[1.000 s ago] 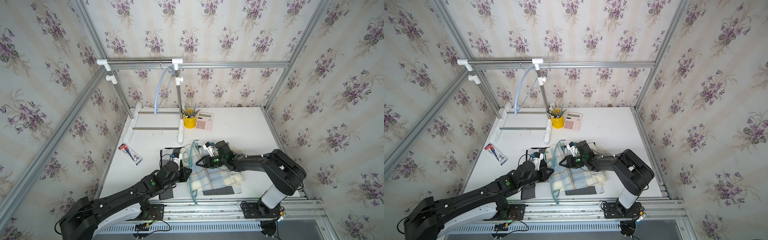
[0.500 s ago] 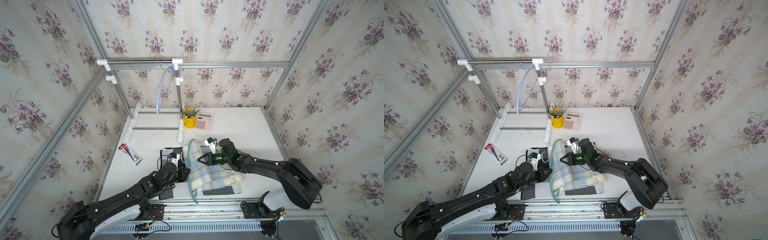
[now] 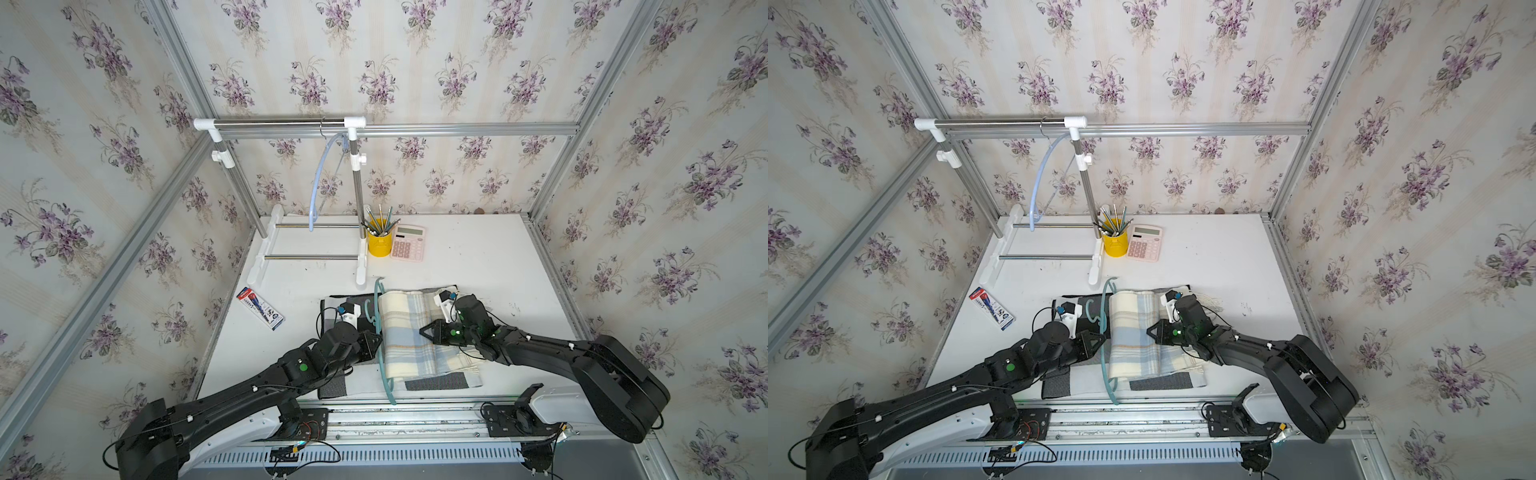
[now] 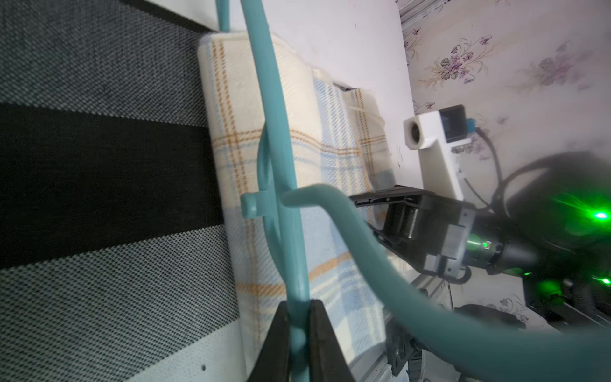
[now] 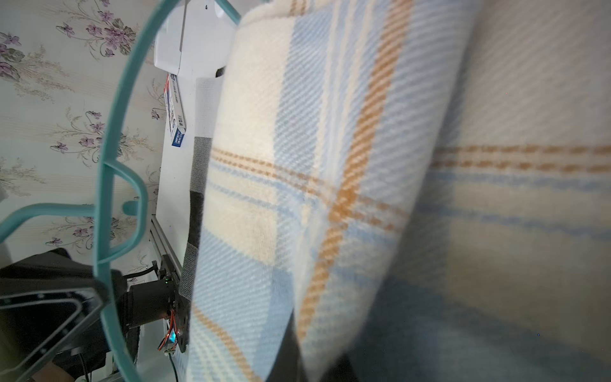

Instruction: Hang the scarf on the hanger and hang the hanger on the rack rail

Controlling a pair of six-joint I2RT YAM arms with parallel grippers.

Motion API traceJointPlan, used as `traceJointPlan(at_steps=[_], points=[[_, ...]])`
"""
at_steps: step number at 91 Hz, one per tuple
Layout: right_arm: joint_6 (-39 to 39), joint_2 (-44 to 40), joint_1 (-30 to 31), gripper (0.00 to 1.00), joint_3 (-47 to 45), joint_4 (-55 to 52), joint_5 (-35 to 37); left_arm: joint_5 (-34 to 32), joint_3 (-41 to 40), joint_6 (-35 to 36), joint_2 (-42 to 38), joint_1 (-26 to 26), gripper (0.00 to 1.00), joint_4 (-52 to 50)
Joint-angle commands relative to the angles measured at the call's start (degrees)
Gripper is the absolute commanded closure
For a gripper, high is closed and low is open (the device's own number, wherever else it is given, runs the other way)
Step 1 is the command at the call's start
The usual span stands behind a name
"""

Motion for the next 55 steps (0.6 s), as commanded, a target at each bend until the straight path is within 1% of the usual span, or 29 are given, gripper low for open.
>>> traceJointPlan(at_steps=[1,19,33,40,45,51,55], points=[[0.6,-1.9,-0.2,1.00,1.2,2.0,-1.6,-1.9,7.0,6.1,-0.9,-0.7,1.00,-10.1],[4.3,-9.0,-1.4,1.00,3.0,0.9,-4.9,-0.9,21.7,11.2,1.5,-0.8,1.00,-20.5],[5.8,-14.3,-2.0,1.00,6.1,-3.3,-4.1,-3.0,40.4,16.6,7.9,-0.8,1.00,-35.7],[6.9,-16.2,-2.3,1.00,7.5,-4.7,-3.5,-6.6,47.5,17.4,10.7,-0.6,1.00,-40.6],[7.8,-16.8,-2.4,1.00,8.2,-5.7,-2.9,-7.1,52.6,17.4,12.7,0.0,1.00,-43.7],[10.3,-17.3,-2.4,1.00,7.6,-3.9,-3.8,-6.8,59.5,18.5,15.7,0.0,1.00,-48.1],[11.6,-17.4,-2.4,1.00,6.6,-2.3,-4.4,-7.0,62.6,18.9,17.2,0.0,1.00,-50.5]])
